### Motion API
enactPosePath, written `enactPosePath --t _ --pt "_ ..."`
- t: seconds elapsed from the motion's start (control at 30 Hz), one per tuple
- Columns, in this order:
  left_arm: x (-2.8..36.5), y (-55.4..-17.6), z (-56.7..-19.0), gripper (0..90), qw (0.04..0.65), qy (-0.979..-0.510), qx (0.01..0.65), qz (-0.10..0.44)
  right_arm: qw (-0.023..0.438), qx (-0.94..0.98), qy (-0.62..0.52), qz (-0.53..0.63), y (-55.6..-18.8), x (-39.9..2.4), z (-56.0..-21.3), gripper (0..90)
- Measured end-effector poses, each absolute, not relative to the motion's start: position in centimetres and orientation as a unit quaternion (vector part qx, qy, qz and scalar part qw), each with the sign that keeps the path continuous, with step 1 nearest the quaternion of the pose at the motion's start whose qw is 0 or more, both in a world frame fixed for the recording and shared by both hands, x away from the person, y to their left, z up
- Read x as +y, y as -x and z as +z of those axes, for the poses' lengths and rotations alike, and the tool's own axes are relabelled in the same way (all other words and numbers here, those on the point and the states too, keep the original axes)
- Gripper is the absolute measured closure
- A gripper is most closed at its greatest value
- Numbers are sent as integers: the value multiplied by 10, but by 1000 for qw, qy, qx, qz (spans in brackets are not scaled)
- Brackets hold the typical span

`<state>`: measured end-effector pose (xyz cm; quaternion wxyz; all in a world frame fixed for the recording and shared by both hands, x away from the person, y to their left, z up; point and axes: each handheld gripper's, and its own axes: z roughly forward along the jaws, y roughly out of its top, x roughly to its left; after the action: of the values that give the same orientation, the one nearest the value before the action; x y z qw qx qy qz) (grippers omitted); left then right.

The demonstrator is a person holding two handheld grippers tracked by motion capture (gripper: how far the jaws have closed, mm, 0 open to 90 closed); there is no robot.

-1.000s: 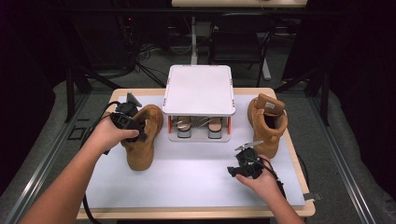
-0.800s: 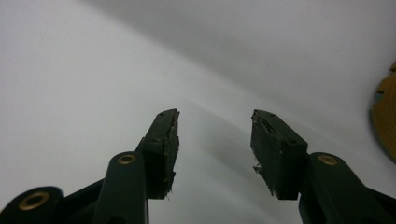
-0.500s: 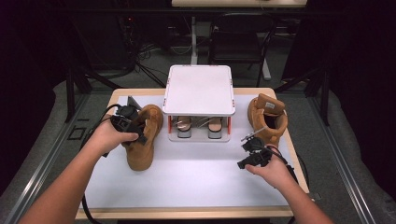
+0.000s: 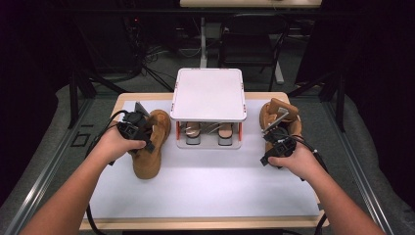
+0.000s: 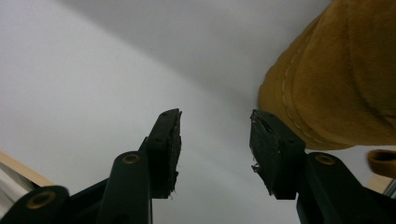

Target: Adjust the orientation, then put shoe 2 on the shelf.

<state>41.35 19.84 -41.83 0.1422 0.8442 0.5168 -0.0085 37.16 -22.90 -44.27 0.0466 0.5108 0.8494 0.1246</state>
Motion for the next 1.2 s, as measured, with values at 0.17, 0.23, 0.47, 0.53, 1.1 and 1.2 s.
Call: enactPosePath --t 0.17,0.23,0.47,0.53,1.1,1.2 --pt "198 -413 -420 531 138 -845 517 -8 39 851 -513 106 -380 -232 -433 533" --pt "198 -414 -420 531 139 -845 517 -8 38 848 -519 103 -383 -231 -431 533" --pt "198 -414 -421 529 140 -844 518 -11 47 843 -528 96 -390 -228 -417 532" --pt "198 -414 -421 529 139 -844 517 -11 48 842 -529 94 -392 -228 -415 534" --pt "197 -416 -423 530 134 -846 516 -15 41 821 -562 87 -422 -234 -389 556" --pt "197 -417 -423 529 134 -846 517 -17 52 817 -568 86 -426 -234 -381 555"
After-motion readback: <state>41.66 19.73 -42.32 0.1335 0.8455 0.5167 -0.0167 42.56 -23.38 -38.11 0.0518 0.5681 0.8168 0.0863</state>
